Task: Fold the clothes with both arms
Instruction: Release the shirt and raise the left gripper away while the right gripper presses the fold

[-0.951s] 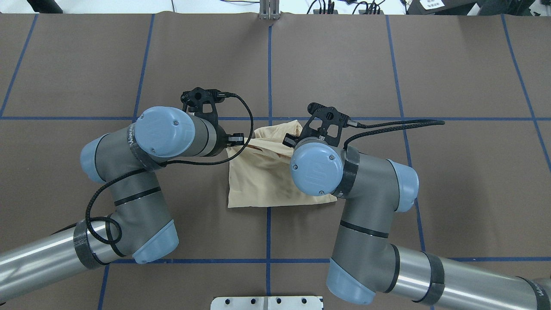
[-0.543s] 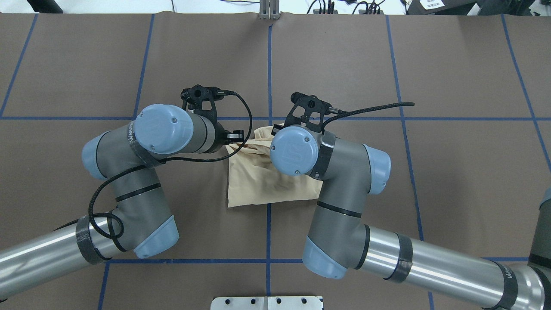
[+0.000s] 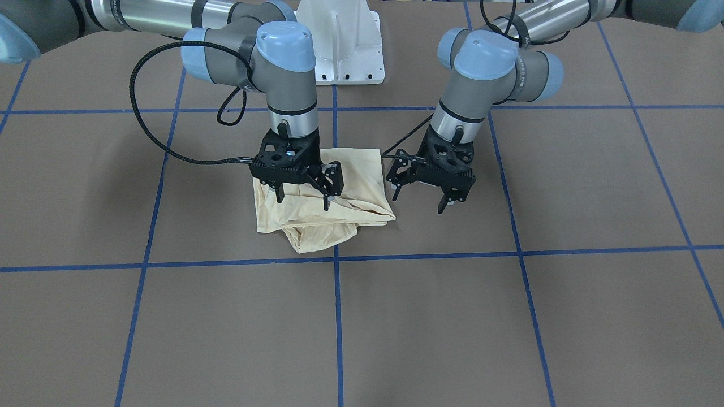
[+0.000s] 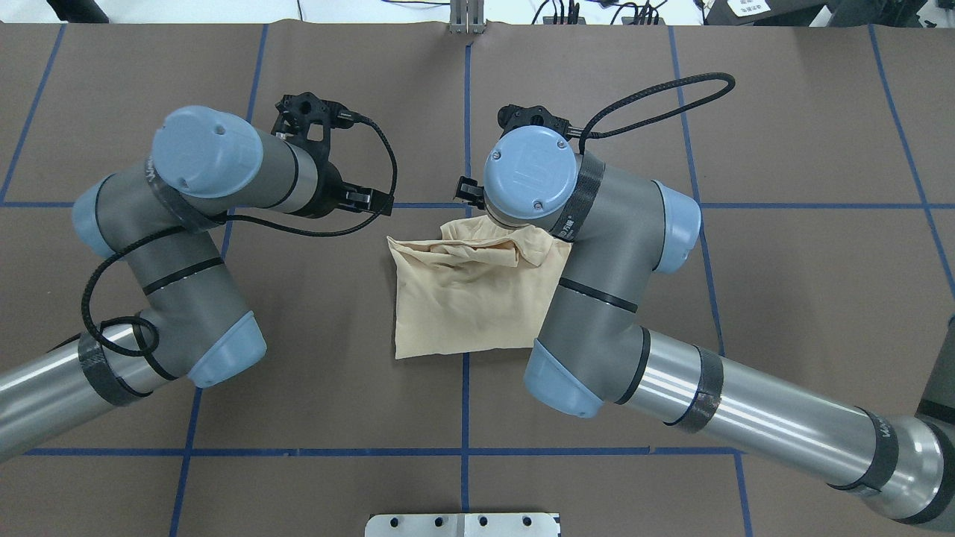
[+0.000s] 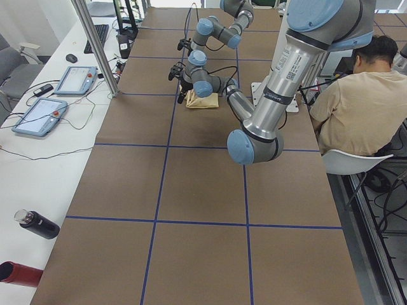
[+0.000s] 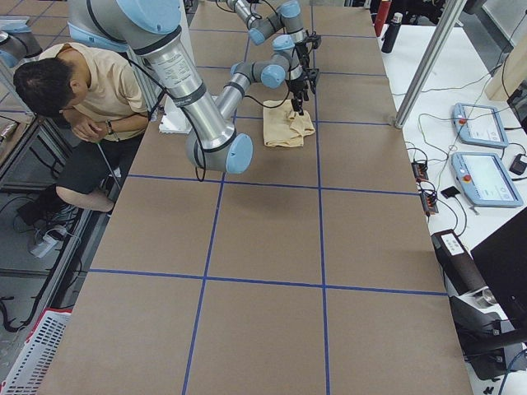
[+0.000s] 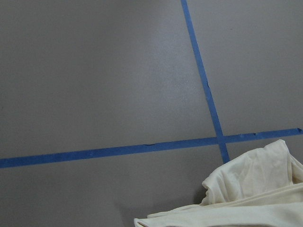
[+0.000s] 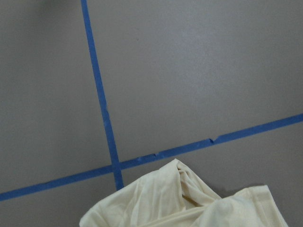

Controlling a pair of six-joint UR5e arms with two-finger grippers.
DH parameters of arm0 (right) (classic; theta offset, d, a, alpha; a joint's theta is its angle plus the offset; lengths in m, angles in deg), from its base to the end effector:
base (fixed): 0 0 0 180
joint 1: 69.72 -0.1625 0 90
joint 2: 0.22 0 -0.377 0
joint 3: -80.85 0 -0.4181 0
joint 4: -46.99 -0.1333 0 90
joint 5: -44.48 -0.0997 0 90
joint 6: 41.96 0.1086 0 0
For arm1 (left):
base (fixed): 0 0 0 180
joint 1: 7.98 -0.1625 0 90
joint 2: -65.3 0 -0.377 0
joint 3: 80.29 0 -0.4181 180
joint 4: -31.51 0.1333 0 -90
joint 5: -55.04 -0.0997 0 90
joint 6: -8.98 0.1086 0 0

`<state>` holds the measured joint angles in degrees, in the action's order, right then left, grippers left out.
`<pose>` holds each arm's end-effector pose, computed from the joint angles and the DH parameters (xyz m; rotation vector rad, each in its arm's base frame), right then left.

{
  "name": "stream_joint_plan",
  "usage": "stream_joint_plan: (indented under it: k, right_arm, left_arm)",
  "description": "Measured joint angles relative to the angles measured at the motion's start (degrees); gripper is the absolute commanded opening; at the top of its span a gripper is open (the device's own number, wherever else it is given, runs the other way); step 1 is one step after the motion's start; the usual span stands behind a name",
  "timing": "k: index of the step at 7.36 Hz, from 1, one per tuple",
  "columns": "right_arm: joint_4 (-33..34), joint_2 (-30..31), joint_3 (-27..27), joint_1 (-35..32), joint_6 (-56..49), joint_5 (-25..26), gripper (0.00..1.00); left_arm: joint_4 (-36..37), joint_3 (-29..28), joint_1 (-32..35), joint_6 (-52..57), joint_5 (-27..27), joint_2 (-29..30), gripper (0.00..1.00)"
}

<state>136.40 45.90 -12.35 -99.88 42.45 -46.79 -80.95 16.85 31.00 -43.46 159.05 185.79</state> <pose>-0.5338 -0.4616 0.1275 0.2371 -0.8038 0.3944 0.4484 -0.5005 0.1982 0.4721 0.9562 0.1058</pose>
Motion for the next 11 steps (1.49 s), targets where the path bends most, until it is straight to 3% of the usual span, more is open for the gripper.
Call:
stream_joint_plan:
  k: [3,4,6,11]
  right_arm:
    - [3.3,0.2,-0.4,6.0,2.5,2.7,0.98]
    - [3.8,0.3,-0.1,8.0,2.6,4.5,0.85]
    - [3.9,-0.1,2.5,9.9,0.8,8.1,0.77]
    - [-3.2,-1.7,11.9,4.1,-11.2,9.7,0.74]
  left_arm:
    - [-0.1,0.3,1.3,2.1,0.9,-0.7,1.0]
    - [-0.1,0.3,1.3,2.1,0.9,-0.8,1.0]
    - [-0.1,0.3,1.3,1.9,0.9,-0.8,1.0]
    - [-0.1,0.6,1.2,1.2,0.9,-0.9,1.0]
